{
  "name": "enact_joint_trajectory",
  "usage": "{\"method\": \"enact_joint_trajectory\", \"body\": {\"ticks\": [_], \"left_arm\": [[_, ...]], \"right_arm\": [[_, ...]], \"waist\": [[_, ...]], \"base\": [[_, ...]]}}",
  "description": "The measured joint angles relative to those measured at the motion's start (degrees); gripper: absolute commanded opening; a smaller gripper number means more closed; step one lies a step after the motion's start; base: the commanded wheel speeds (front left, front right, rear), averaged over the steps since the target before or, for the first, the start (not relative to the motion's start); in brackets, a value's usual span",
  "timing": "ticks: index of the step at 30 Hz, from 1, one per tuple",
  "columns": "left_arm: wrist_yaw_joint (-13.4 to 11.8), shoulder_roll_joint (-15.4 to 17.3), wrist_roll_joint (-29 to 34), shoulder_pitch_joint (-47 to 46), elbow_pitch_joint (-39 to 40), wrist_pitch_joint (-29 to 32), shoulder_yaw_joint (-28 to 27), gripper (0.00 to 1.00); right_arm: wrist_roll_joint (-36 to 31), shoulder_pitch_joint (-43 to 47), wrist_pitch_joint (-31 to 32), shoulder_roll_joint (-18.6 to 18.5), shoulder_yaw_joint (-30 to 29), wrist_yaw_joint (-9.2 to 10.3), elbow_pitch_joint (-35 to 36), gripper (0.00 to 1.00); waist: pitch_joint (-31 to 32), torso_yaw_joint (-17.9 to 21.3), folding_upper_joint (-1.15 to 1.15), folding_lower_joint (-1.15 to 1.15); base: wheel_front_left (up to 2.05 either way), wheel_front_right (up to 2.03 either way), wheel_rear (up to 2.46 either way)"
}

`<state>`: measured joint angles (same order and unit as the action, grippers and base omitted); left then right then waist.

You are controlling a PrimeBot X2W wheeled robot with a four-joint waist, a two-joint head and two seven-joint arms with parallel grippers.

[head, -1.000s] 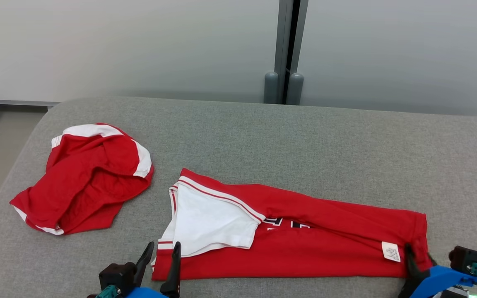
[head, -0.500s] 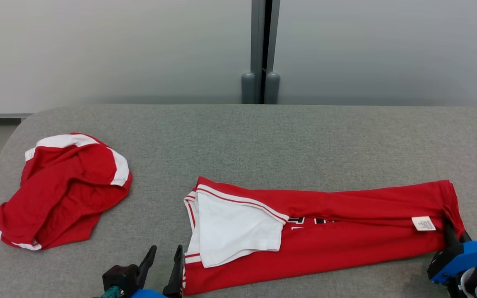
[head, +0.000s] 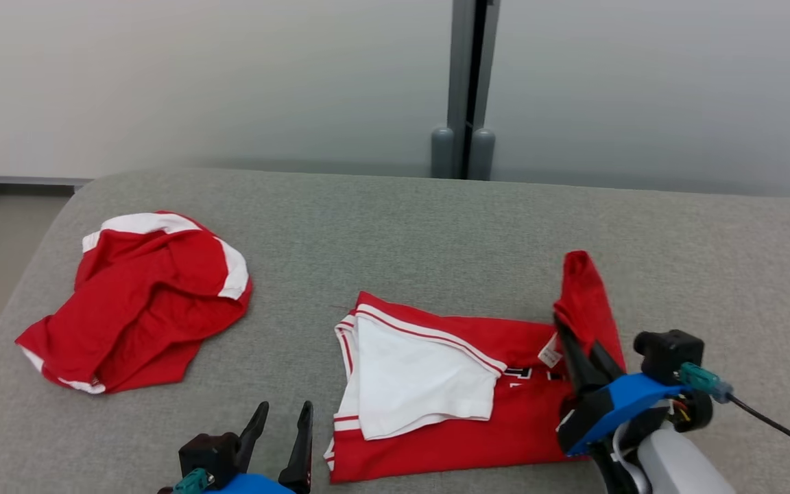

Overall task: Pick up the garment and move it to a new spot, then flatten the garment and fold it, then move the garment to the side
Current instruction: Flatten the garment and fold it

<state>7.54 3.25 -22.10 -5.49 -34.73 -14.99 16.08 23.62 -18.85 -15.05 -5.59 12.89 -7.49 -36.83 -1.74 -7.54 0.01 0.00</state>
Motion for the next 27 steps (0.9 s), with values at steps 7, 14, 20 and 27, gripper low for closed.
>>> {"method": "enact_joint_trajectory", "body": {"ticks": [7, 14, 20, 27], "left_arm": [[0.0, 0.4, 1.1, -0.1, -0.5, 0.0, 1.0, 1.0], [0.0, 0.4, 1.1, -1.0, -0.7, 0.0, 2.8, 1.0], [0.0, 0.3, 1.0, -1.5, -0.8, 0.0, 3.5, 1.0], [0.0, 0.3, 1.5, -2.3, -0.7, 0.0, 1.9, 1.0]], "right_arm": [[5.7, -3.6, 0.4, 1.5, 12.1, 0.0, -2.2, 0.0], [9.6, -7.2, 0.6, 2.5, 20.7, 0.0, -6.8, 0.0], [15.9, -8.4, 0.3, 2.6, 26.7, 0.0, -7.3, 1.0], [17.2, -9.8, 0.0, 2.9, 24.8, 0.0, -2.1, 1.0]], "waist": [[0.0, -5.4, 0.0, 0.0], [-0.9, -10.0, 0.0, 0.0], [-1.9, -11.3, 0.0, 0.0], [-2.5, -7.7, -0.01, 0.0]], "base": [[0.0, 0.0, 0.0], [0.0, 0.0, 0.0], [0.0, 0.0, 0.0], [0.0, 0.0, 0.0]]}}
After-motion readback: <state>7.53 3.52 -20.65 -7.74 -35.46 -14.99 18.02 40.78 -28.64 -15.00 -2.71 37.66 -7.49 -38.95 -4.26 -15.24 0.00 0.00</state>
